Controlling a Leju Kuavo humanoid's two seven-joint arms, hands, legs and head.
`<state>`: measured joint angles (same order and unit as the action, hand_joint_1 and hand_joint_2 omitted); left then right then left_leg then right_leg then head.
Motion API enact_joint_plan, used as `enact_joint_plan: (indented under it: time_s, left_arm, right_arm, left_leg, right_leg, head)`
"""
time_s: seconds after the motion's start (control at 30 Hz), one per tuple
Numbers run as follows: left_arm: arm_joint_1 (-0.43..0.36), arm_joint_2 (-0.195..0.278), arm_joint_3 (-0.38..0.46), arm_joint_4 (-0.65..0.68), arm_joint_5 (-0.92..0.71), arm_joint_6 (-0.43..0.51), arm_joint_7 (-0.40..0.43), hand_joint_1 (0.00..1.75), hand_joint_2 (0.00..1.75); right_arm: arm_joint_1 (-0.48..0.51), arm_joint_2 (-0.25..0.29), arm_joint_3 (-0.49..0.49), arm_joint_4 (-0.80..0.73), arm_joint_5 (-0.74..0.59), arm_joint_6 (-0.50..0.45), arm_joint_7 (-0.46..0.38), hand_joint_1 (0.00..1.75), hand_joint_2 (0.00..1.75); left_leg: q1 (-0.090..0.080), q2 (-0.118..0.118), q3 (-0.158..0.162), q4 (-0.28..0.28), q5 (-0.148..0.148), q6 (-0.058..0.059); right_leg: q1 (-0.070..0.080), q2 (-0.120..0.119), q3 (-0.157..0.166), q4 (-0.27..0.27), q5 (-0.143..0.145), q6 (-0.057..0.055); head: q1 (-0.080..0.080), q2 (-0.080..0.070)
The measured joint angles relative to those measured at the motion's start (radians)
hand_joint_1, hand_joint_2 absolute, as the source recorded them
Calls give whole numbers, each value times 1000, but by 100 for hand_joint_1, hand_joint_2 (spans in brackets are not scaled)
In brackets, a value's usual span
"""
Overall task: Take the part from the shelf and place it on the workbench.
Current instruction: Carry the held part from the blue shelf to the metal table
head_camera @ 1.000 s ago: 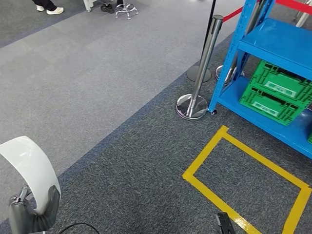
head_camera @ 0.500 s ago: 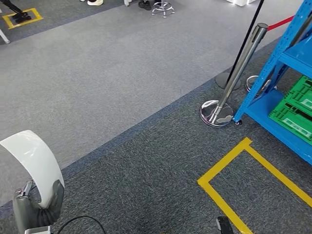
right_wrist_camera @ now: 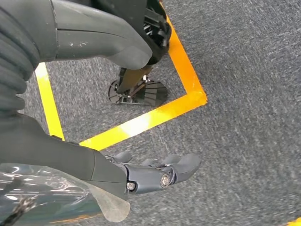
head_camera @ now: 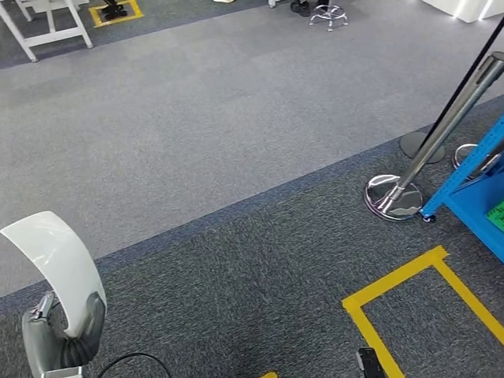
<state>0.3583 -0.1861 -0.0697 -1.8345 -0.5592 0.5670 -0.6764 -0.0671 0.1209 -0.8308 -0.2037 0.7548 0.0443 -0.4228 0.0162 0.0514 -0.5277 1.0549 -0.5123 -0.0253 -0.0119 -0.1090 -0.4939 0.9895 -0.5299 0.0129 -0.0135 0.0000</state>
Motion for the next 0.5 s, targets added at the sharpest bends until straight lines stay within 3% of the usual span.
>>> enact_joint_plan:
  time_s: [0.07,0.13,0.2,0.27,0.33,0.37,0.43,0.5]
  left_arm:
    - [0,1,0,0,0,1,0,175,175]
    - [2,2,0,0,0,2,0,175,175]
    - [0,3,-1,0,1,4,0,175,175]
    - [-3,4,-2,0,2,6,0,175,175]
    - [-3,5,-4,0,2,6,0,175,175]
    - [-3,5,-4,1,2,6,1,175,175]
    - [-3,6,-4,1,2,6,1,175,175]
    - [-4,7,-4,1,2,6,1,175,175]
  right_arm:
    - [-2,0,-2,0,0,0,0,0,175]
    - [-4,2,-3,0,0,0,0,0,175]
    - [-6,4,-4,0,0,0,-1,0,175]
    - [-3,4,-6,0,0,0,0,0,175]
    - [1,4,-6,0,0,1,0,0,175]
    - [2,4,-7,0,0,1,1,0,175]
    - [0,4,-7,0,0,0,1,0,175]
    - [-2,3,-8,0,0,0,0,0,175]
  left_leg:
    - [-10,13,17,-43,5,14]
    - [-13,-5,6,-50,13,32]
    - [-11,-22,-3,-59,26,52]
    - [-13,-41,-17,-61,39,67]
    - [-20,-65,-33,-61,52,74]
    - [-23,-79,-40,-61,59,74]
    - [-27,-105,-52,-60,72,72]
    - [-29,-129,-64,-58,85,66]
  right_leg:
    - [2,-19,-1,0,6,11]
    - [-2,-24,-2,0,6,24]
    - [-6,31,-24,42,-34,31]
    - [-7,93,-76,163,-109,31]
    - [-5,107,-121,275,-150,27]
    - [-4,108,-123,286,-142,23]
    - [0,118,-73,199,-85,13]
    - [4,164,7,59,-36,0]
  head:
    - [2,0]
    - [2,0]
    - [4,0]
    - [6,0]
    - [7,0]
    - [7,0]
    - [7,0]
    - [7,0]
